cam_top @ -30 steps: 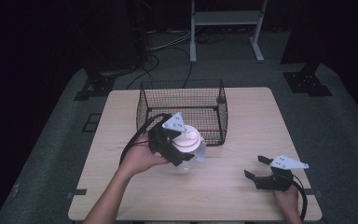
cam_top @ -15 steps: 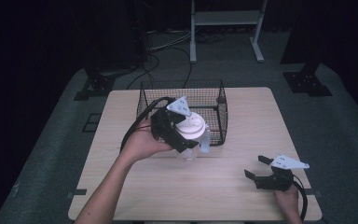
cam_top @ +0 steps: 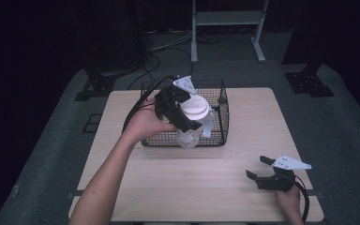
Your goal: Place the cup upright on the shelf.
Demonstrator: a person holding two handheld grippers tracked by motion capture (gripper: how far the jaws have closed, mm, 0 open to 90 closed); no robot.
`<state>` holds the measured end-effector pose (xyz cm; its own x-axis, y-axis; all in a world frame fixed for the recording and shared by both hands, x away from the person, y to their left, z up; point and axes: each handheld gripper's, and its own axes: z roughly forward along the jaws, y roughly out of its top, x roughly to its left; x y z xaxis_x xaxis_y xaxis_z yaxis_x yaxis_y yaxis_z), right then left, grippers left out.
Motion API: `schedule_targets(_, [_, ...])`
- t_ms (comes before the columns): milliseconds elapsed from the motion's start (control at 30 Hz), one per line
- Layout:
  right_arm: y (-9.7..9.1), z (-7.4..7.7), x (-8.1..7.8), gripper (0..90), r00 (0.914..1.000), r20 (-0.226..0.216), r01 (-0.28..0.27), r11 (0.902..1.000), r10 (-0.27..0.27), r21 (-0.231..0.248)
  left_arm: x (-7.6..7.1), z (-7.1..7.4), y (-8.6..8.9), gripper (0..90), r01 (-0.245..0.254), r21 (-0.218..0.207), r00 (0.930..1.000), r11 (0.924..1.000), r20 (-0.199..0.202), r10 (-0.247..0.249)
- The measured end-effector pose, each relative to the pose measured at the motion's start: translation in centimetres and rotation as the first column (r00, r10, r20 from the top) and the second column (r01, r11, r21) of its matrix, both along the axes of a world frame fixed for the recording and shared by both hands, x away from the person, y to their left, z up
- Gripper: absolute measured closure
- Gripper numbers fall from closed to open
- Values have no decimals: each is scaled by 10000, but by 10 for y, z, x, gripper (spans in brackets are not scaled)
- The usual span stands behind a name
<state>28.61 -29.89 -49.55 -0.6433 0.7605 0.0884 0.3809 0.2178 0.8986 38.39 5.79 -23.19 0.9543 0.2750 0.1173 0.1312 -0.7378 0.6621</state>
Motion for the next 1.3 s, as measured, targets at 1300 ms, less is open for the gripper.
schedule_targets(1300, [-2, 1, 0, 129, 10000, 30, -74, 9998, 73, 206, 100, -12, 4, 52, -2174, 218, 9745, 9758, -518, 2183])
